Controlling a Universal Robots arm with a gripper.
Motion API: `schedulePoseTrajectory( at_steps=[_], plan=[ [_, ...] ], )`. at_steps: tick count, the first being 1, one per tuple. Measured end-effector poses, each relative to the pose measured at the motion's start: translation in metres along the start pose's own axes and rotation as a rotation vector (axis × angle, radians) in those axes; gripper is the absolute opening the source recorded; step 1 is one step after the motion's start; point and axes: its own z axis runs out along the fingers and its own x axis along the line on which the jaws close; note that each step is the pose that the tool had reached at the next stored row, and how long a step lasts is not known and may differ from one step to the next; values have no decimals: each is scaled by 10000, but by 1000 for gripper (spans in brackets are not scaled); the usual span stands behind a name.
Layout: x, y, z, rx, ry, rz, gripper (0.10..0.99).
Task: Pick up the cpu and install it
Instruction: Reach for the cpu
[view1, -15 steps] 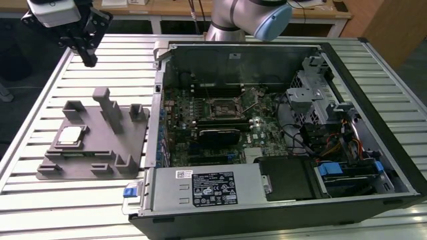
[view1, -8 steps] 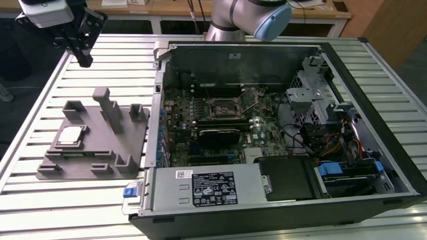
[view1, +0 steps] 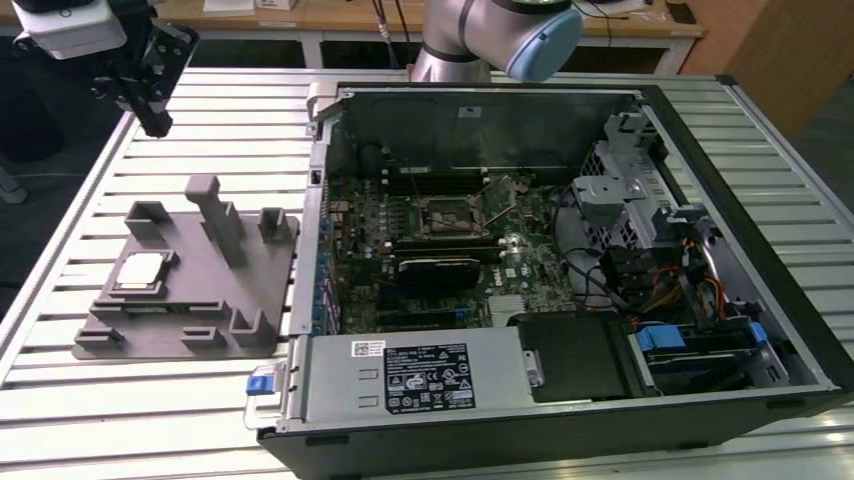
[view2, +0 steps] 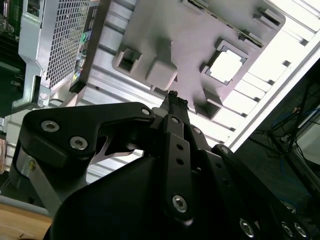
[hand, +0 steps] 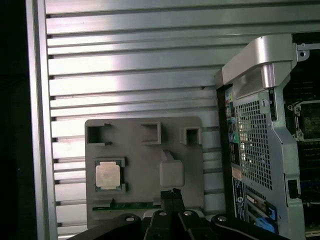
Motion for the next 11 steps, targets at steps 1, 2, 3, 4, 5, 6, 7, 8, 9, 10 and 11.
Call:
schedulePoseTrajectory(
  at_steps=[1,2,3,4,5,6,7,8,9,10,11],
  plan=[
    [14,-1,4,0,0,3,106],
    [28,-3,8,-1,-1,4,106],
    [43,-4,12,-1,-1,6,106],
    [58,-6,17,0,-1,6,106],
    [75,-7,23,0,0,6,106],
    [90,-9,30,0,0,6,106],
    [105,-11,38,0,-1,7,106],
    [120,-13,47,0,-2,8,106],
    [131,-14,57,0,-2,8,106],
    [143,-16,66,0,-2,9,106],
    [153,-19,75,1,-2,10,106]
  ],
)
